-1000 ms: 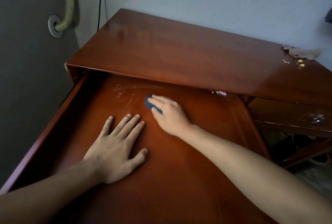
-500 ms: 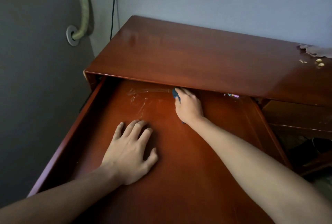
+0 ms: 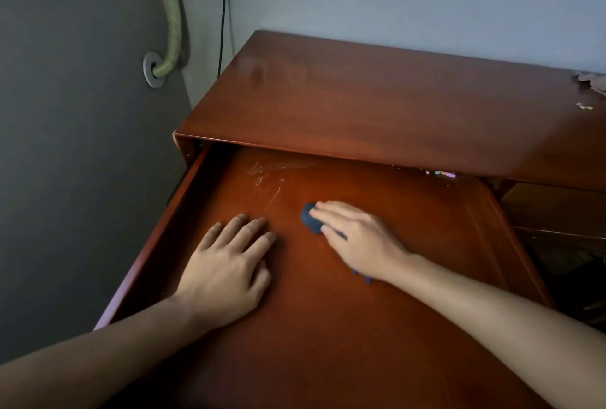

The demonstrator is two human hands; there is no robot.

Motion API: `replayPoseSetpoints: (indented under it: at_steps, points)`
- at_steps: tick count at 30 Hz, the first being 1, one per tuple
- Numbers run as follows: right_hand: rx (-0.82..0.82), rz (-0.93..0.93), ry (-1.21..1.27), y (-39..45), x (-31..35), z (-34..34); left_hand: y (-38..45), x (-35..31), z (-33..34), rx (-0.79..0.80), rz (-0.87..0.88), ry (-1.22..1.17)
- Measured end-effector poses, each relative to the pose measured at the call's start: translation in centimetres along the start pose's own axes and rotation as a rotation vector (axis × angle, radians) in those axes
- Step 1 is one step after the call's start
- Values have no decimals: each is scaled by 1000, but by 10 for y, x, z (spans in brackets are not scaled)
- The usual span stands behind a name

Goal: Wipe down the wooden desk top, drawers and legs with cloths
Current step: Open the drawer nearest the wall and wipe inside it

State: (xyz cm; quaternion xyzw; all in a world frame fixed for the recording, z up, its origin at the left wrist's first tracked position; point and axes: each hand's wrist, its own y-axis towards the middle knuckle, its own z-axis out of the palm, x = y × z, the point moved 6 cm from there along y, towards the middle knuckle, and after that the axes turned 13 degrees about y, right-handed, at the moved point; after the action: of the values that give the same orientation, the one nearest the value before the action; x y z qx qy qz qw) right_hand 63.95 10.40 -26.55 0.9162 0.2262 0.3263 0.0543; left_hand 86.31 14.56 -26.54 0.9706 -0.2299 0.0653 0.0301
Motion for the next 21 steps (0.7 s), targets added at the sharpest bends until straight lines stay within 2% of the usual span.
replayPoseSetpoints:
  at_steps: [4,8,12,17,21]
  points:
    - [-205,244,-110,51,-31,-17,-3,0,14,145,-16,-15]
    - [-238,311,-98,99,-25,-8,0,-1,12,145,-42,-14]
    - [-97,130,-17,104,2,19,-1,4,10,132,-141,-11]
    - [141,-148,121,29,54,43,-2,10,10,119,-238,-6]
    - [151,-218,114,-3,42,21,0,10,13,119,-233,-4]
